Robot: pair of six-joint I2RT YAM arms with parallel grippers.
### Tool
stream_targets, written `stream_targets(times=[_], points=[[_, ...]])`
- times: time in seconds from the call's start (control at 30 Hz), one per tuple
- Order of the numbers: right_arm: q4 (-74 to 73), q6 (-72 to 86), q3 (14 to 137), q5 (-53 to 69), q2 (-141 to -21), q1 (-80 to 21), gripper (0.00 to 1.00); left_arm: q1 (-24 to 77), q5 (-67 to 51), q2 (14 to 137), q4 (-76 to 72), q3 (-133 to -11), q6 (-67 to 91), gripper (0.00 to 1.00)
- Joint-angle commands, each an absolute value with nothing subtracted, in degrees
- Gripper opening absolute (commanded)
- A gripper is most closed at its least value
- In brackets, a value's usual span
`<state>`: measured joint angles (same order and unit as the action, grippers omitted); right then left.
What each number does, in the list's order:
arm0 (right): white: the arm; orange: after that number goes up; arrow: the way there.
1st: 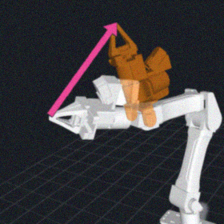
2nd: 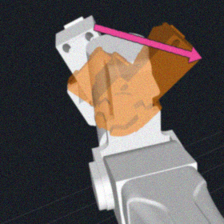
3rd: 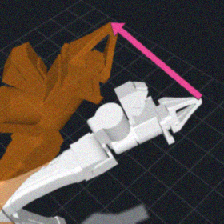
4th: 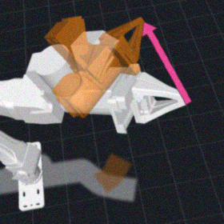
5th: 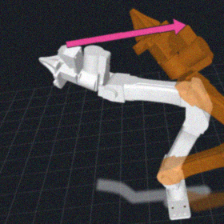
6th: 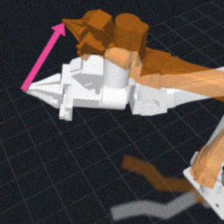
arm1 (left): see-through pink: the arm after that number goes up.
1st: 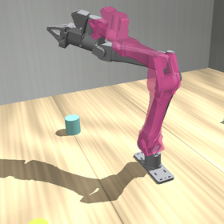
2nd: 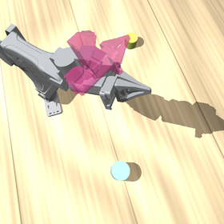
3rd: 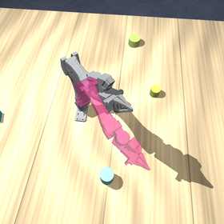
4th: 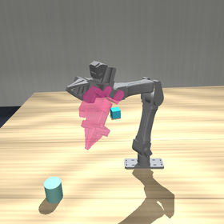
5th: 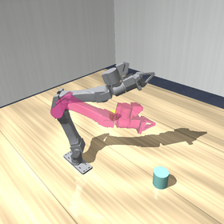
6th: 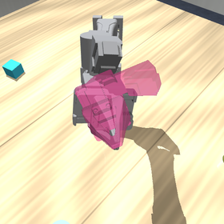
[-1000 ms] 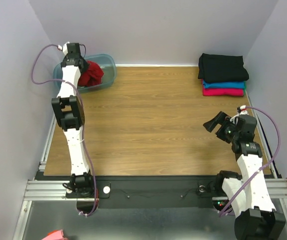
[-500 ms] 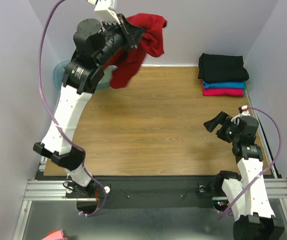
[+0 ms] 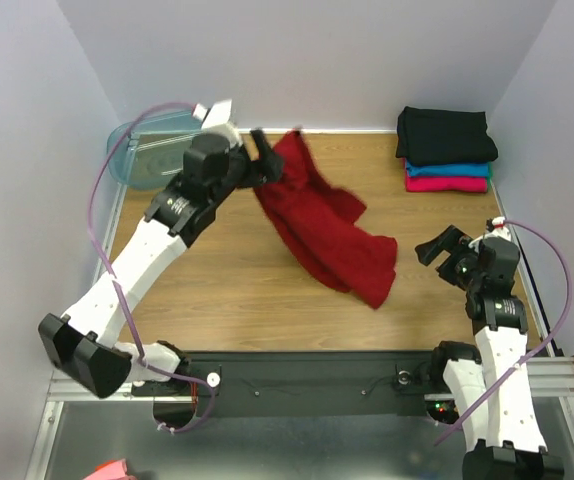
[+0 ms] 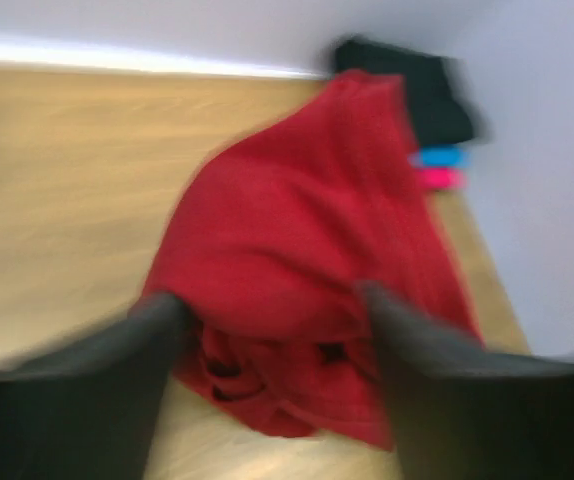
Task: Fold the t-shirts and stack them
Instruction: Move the tshirt to the center of the board, then flatten the tshirt out
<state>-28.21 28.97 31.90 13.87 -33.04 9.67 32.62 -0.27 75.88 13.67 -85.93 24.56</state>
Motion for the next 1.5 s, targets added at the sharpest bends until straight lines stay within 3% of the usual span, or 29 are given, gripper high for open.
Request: stream_targets(times=[0.0, 0.13, 0.23, 0.37, 0.47, 0.63, 0.77, 1.0, 1.1, 1.13, 1.2, 1.37, 1.47], points=[[-28.1, 28.8, 33.7, 12.3, -33.3, 9.5, 1.0, 28.4, 18.2, 68.8, 12.0, -70.9, 35.7, 0.98], [-27.8, 26.2, 34.8, 16.8, -35.2, 8.7, 1.0, 25.1, 19.2, 67.1, 18.7, -56.2, 44.5, 0.98], [-28.1, 24.9, 35.4, 20.6, -38.9, 6.3, 1.0, 23.9, 17.9, 66.1, 18.4, -52.6, 45.8, 0.98], [-26.4, 26.3, 34.1, 15.2, -44.5, 0.1, 1.0, 23.9, 16.0, 66.7, 17.1, -51.9, 44.0, 0.98], [-24.6, 31.4, 34.2, 5.8, -48.6, -15.6, 1.0, 23.8, 17.0, 69.3, 18.2, -53.5, 43.2, 0.98], [-24.6, 35.0, 33.8, 1.5, -50.4, -18.6, 1.0, 23.7, 15.1, 72.1, 16.5, -53.5, 43.1, 0.98], [-25.0, 37.3, 30.8, 0.4, -50.3, -18.8, 1.0, 23.8, 5.6, 75.1, 10.7, -49.6, 44.1, 0.98], [-24.8, 40.2, 28.8, -4.3, -53.3, -18.8, 1.0, 25.3, -0.9, 82.6, 2.8, -47.5, 46.1, 0.88], [-24.3, 40.8, 28.7, -5.0, -55.3, -18.8, 1.0, 25.3, -0.4, 86.1, 2.0, -48.8, 46.2, 0.74], [-24.0, 40.6, 28.7, -5.7, -55.6, -18.8, 1.0, 25.3, -0.5, 87.6, 1.9, -49.4, 46.2, 0.63], [-23.6, 40.6, 28.7, -6.8, -56.4, -18.7, 1.0, 25.3, -0.4, 88.9, 1.9, -49.9, 46.3, 0.51], [-18.7, 39.8, 28.7, -8.4, -59.1, -18.8, 0.98, 25.3, -0.4, 91.1, 2.3, -50.9, 45.7, 0.0], [-16.4, 39.7, 29.4, -8.2, -62.7, -18.7, 0.95, 25.3, -0.9, 90.9, 1.5, -50.8, 44.1, 0.0]])
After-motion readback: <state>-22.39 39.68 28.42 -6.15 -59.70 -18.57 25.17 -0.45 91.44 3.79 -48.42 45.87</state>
